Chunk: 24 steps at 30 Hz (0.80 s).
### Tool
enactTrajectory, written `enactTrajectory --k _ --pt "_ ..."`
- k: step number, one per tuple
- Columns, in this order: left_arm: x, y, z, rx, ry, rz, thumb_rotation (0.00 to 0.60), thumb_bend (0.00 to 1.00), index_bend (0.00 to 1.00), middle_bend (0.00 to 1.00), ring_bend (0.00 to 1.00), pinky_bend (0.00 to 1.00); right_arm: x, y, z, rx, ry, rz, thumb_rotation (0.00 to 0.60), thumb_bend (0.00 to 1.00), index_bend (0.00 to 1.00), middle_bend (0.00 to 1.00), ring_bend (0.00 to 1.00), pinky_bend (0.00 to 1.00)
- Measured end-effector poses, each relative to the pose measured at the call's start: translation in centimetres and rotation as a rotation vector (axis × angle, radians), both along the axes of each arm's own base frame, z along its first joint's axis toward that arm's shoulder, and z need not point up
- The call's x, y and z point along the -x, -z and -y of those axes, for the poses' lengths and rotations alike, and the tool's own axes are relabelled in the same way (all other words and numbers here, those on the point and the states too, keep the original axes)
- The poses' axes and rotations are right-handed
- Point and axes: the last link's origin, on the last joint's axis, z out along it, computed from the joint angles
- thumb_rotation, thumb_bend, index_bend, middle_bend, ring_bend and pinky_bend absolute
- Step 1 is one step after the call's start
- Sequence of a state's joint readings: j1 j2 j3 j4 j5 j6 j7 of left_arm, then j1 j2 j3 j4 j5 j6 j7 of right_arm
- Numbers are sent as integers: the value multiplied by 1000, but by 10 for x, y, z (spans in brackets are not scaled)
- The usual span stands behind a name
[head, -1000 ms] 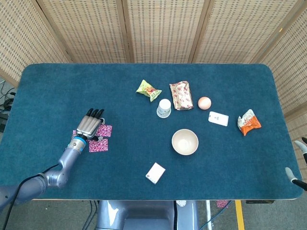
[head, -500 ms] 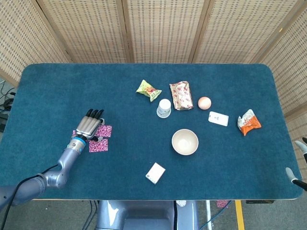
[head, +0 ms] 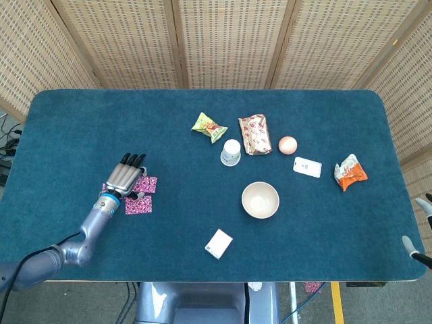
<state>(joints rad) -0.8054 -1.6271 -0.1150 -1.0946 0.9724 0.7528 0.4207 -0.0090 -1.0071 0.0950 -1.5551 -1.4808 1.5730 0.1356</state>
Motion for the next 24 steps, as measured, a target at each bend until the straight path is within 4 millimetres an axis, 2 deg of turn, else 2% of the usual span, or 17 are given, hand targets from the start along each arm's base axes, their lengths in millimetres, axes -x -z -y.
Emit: enactTrajectory --k 13,18,24 --pt "13 -25 17 -29 -14 10 487 265 414 0 0 0 -2 3 4 -13 -13 5 600 337 158 119 0 0" --pt "20 -26 33 -14 -20 -8 487 264 414 0 0 0 -2 4 6 -19 -20 8 600 337 158 119 0 0" --pt "20 -23 45 -3 -20 -7 488 263 413 0 0 0 -3 4 5 -19 -22 8 600 337 158 119 0 0"
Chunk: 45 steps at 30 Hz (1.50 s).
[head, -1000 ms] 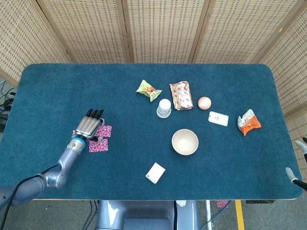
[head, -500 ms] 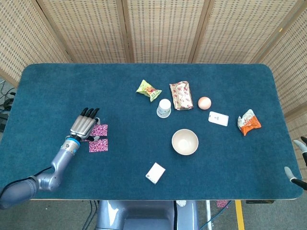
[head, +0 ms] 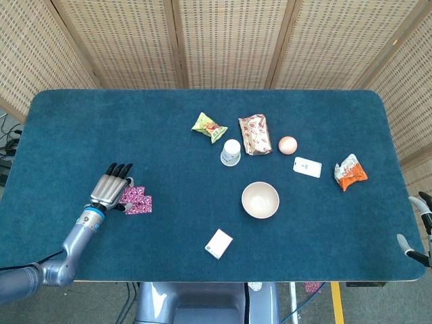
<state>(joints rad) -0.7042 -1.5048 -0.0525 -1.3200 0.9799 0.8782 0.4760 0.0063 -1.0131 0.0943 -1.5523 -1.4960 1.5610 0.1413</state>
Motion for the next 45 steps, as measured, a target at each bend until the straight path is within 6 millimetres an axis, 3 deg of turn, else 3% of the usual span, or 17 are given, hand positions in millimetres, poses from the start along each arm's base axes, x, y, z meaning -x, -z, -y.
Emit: enactTrajectory --k 22,29,33,41,45 --pt "-12 13 21 52 23 -35 495 246 393 0 0 0 4 -4 -3 11 7 8 600 337 158 118 0 0" --pt "-14 14 22 51 24 -35 497 221 172 0 0 0 4 -3 -2 12 5 8 600 337 158 126 0 0" --pt "-16 13 22 48 30 -30 499 220 110 0 0 0 4 -3 -3 12 6 7 600 337 158 126 0 0" --pt "-10 0 16 6 13 -15 498 225 112 0 0 0 5 -3 -4 14 6 6 600 337 158 126 0 0" --pt "-1 -8 10 -19 -9 -35 500 244 178 0 0 0 5 -2 -4 13 6 7 600 337 158 126 0 0"
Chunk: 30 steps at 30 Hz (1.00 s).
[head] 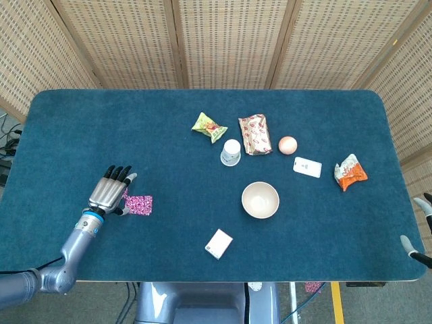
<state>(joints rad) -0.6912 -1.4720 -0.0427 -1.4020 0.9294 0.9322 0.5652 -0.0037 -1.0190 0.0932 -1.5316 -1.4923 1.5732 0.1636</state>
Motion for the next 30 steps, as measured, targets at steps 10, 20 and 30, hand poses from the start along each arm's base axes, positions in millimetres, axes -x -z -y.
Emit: enactTrajectory --k 10,20,30 --pt "17 -8 -17 -43 -52 -34 506 257 272 0 0 0 -3 -1 2 -2 -4 -3 600 337 157 126 0 0" --pt "22 -1 -22 -40 -77 -43 514 253 296 0 0 0 -4 -1 2 -2 -1 -7 600 337 158 126 0 0" --pt "25 1 -24 -37 -87 -50 514 250 295 0 0 0 -2 0 1 0 -2 -8 600 337 158 127 0 0"
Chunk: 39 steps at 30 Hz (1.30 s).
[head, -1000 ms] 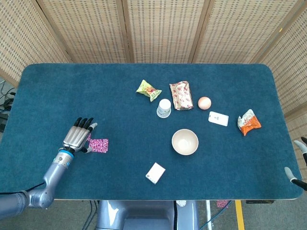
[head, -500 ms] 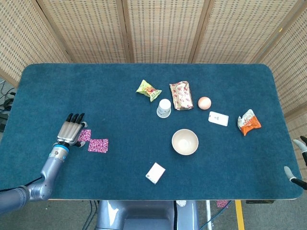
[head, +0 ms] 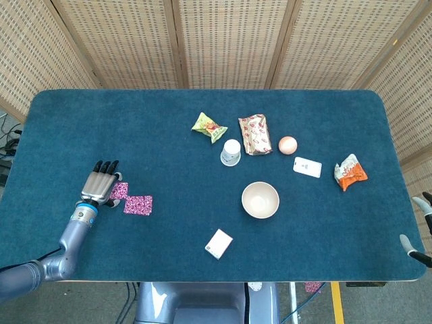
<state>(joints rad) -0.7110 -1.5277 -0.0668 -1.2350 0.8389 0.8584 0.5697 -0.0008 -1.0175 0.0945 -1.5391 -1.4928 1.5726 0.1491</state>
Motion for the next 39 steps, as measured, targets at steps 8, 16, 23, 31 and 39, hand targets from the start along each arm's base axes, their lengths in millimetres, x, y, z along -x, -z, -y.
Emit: enactTrajectory --k 8,16,23,31,39 --pt "1 0 -1 1 -8 -4 513 250 296 0 0 0 1 1 -2 1 0 -2 600 337 158 126 0 0" --pt "1 2 -2 6 -13 -5 516 250 296 0 0 0 0 -3 -2 5 2 -3 600 337 158 126 0 0" --pt "0 5 -2 10 -18 -2 518 259 321 0 0 0 -1 -2 -2 8 6 -4 600 337 158 126 0 0" --pt "0 6 0 14 -19 0 518 264 350 0 0 0 0 -2 -2 10 9 -2 600 337 158 126 0 0" --pt "2 6 1 15 -29 1 518 266 351 0 0 0 1 -2 -3 14 12 -1 600 337 158 126 0 0"
